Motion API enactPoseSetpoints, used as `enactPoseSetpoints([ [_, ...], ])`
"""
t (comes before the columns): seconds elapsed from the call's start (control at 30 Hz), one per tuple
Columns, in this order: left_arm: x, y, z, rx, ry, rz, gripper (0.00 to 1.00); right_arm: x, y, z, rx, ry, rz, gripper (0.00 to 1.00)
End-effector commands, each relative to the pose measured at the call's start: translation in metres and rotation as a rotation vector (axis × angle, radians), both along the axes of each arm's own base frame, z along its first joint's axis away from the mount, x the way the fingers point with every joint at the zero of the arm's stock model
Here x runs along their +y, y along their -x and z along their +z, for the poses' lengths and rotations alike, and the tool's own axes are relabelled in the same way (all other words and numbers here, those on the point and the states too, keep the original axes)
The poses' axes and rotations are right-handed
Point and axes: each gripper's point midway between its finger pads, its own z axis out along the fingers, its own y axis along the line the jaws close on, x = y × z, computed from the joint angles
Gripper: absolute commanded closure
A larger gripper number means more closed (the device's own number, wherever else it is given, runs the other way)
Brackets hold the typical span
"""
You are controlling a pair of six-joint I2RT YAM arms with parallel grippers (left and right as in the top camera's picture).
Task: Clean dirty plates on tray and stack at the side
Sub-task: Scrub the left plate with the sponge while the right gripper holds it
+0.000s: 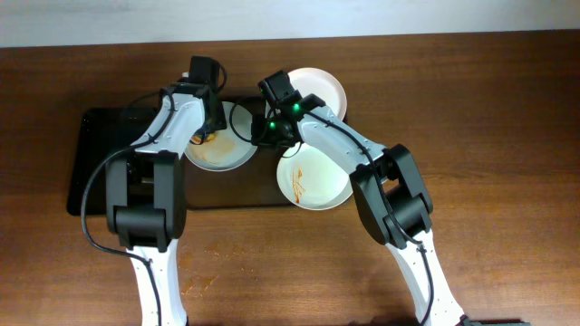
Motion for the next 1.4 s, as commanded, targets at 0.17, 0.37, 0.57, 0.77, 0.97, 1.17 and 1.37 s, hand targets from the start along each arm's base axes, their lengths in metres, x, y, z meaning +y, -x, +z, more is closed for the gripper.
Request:
enactPoseSetpoints([
  [0.17,-0.049,0.058,-0.025,0.270,0.246,-0.352,0.99,0.002,0.001,-0.002,-0.004,0.001,0.023,0.96],
  [0.37,-0.041,0.115,-0.017,0.487,0.440,-0.387,0.99,0.002,0.000,-0.001,-0.008,-0.001,0.023,0.96],
  [0.57,-0.052,0.118,-0.007,0.486,0.607,-0.298,0.99,0.002,0.000,-0.001,-0.008,-0.001,0.023,0.96],
  [0.77,0.016,0.100,-0.042,0.420,0.228,0.138,0.99,0.002,0.000,-0.001,-0.008,-0.001,0.023,0.96],
  [0.97,0.065,0.058,-0.040,0.201,-0.025,0.252,0.99,0.002,0.000,-0.001,-0.008,0.000,0.023,0.96],
  [1.17,0.015,0.015,-0.037,0.082,0.151,-0.094,1.00,0.002,0.000,-0.001,-0.008,-0.001,0.023,0.96],
  [1.37,-0.074,0.029,-0.016,0.044,0.552,-0.573,1.00,0.002,0.000,-0.001,-0.008,-0.001,0.023,0.96],
])
